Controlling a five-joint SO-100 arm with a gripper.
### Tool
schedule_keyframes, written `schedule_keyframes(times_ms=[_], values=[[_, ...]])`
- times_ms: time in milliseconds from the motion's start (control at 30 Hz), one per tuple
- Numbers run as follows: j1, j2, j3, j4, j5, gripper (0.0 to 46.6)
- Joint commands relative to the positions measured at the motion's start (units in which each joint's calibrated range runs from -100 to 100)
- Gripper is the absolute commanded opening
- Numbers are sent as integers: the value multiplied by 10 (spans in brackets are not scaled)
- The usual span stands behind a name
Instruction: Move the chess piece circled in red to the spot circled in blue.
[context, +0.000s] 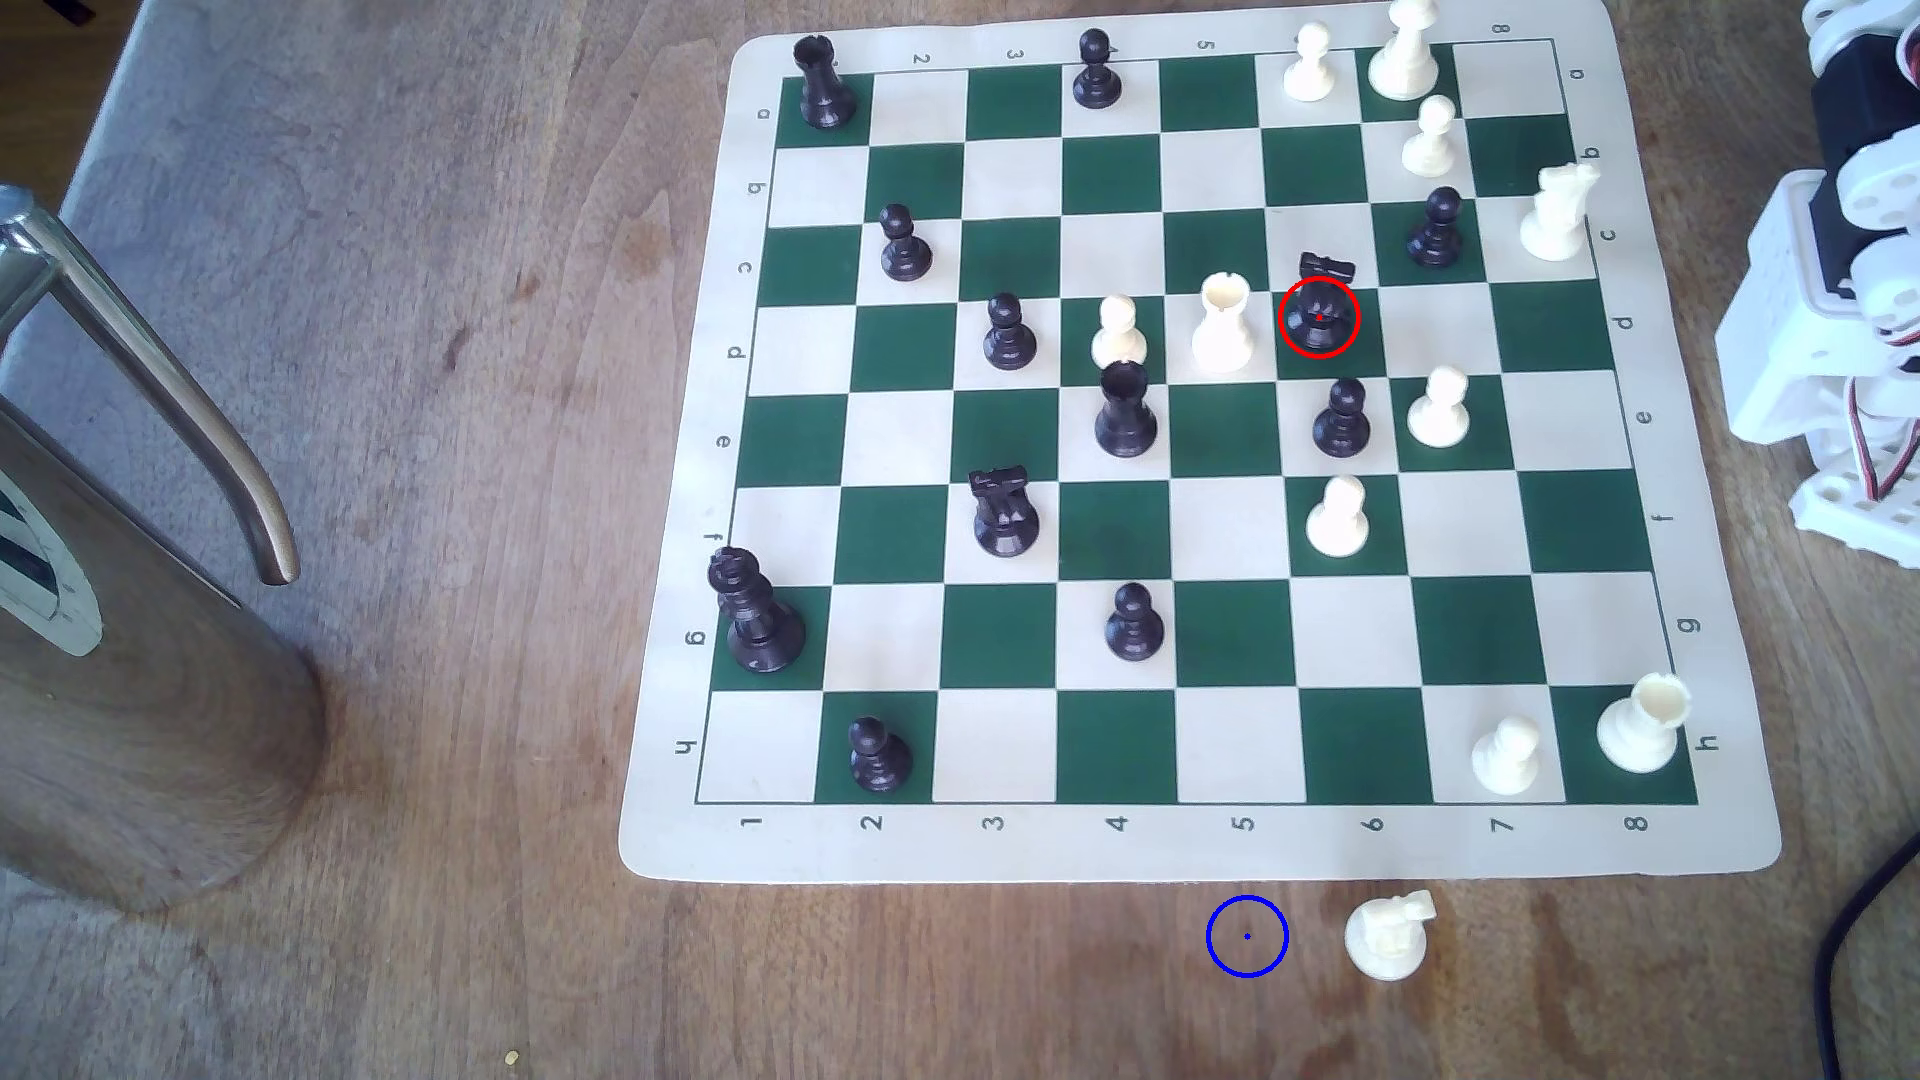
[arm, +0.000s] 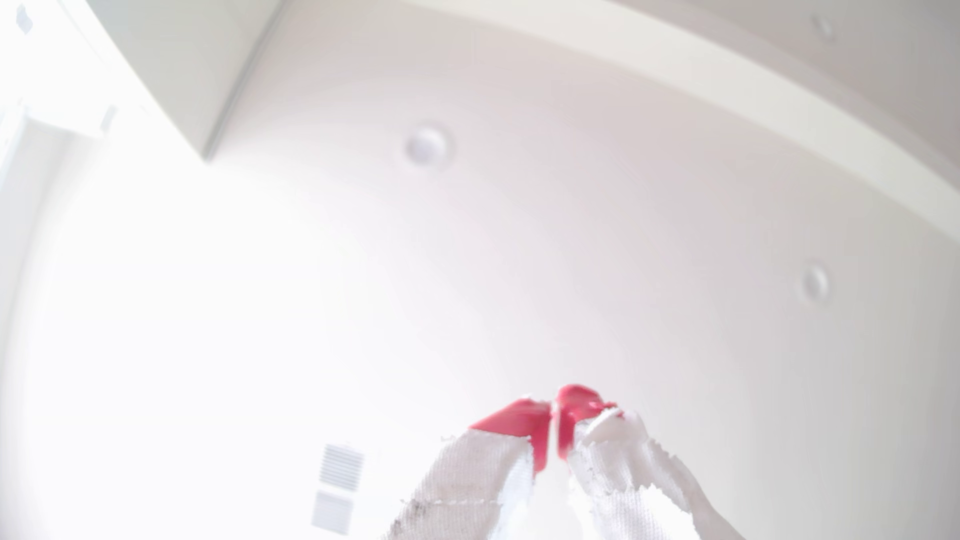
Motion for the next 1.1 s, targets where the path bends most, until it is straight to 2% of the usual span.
schedule_keyframes(times_ms=[0, 167, 233, 300, 333, 367, 467, 500, 600, 633, 733, 800, 1000, 1033, 1067], values=[[4, -3, 12, -9, 1, 2], [5, -3, 12, -1, 2, 2], [9, -3, -4, 52, 2, 7], [18, -3, -32, 137, -2, 17], [19, -3, -78, 262, -2, 22], [21, -3, -99, 316, -2, 23], [31, -3, -147, 425, 0, 26], [61, -3, -171, 483, -13, 27], [79, -3, -206, 573, -20, 27], [100, -3, -234, 642, -31, 27], [123, -3, -260, 720, -43, 26], [170, -3, -272, 812, -67, 25], [207, -3, -314, 966, -72, 36], [211, -3, -323, 992, -71, 32], [218, -3, -341, 1059, -67, 9]])
